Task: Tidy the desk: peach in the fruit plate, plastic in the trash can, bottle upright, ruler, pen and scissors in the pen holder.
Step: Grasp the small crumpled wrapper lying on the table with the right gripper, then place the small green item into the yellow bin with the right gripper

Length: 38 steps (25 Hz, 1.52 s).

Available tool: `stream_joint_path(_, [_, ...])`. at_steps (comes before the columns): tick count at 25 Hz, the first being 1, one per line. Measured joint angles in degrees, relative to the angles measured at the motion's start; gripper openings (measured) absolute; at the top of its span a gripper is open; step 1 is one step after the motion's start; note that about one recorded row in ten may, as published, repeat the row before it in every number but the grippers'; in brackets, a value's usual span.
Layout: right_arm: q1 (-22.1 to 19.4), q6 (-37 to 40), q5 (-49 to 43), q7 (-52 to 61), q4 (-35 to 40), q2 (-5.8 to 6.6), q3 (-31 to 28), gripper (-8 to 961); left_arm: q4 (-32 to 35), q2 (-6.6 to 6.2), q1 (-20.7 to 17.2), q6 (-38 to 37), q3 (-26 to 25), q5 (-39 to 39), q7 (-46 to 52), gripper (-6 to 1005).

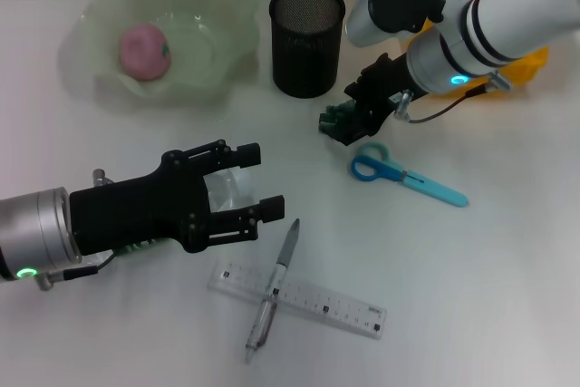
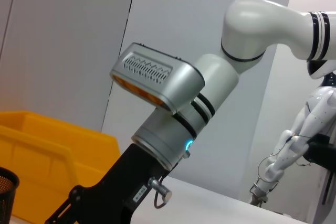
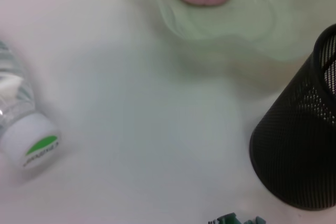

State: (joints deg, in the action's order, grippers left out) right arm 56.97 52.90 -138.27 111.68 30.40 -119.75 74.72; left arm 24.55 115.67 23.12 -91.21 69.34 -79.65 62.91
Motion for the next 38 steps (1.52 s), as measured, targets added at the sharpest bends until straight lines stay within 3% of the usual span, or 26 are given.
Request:
stream_joint_path(11, [1.4,-3.5,3.4,-3.5,-4.4,-0.07,0.4,617,0.1,0.0,0.1,-0.2,-0.1,0.0,0.2,801])
stream_joint_path(17, [1.1,-3.2,3.4,-2.9,-4.0,0.09,0.2,364,0.1,-0.03,0.1,-1.1,-0.8,0.0,0.3,801])
stream_joint_path(20, [1.0,-2.8,3.4,-2.3,-3.6,0.2,0.1,136,0.1,-0.08,0.1,-1.2,-0.8,0.0,0.4,801])
stream_joint_path(23, [-0.1,-0.4,3.5,-1.4,-1.2,0.36,-0.3,95,0.3,-0.09,0.1,-1.4,-0.8,0.0,0.7,801])
stream_joint_path(30, [-5.7,7.4,4.5,0.2,8.7,0.49,-3.8,-2,0.6,-0.09,0.1,-1.6,-0.8,0.1,1.0,801])
stream_joint_path(32, [-10.5,11.0,8.6,-0.1,15.7,0.52,-5.6,-2,0.6,-0.09,0.3,-1.7,-0.8,0.1,1.0,801])
stream_joint_path(33, [-10.5,11.0,8.6,-0.1,15.7,0.52,-5.6,-3,0.6,-0.09,0.3,-1.7,-0.8,0.1,1.0,801])
stream_joint_path(34, [-14.7,13.8,13.9,-1.3,21.0,0.66,-7.1,-3,0.6,-0.09,0.3,-1.8,-0.8,0.1,1.0,801])
stream_joint_path(35, [-14.7,13.8,13.9,-1.3,21.0,0.66,-7.1,-3,0.6,-0.09,0.3,-1.8,-0.8,0.1,1.0,801])
stream_joint_path(38, [-22.2,20.7,26.4,-7.1,27.4,0.75,-14.8,-3,0.6,-0.08,0.5,-1.8,-0.8,0.1,1.0,801])
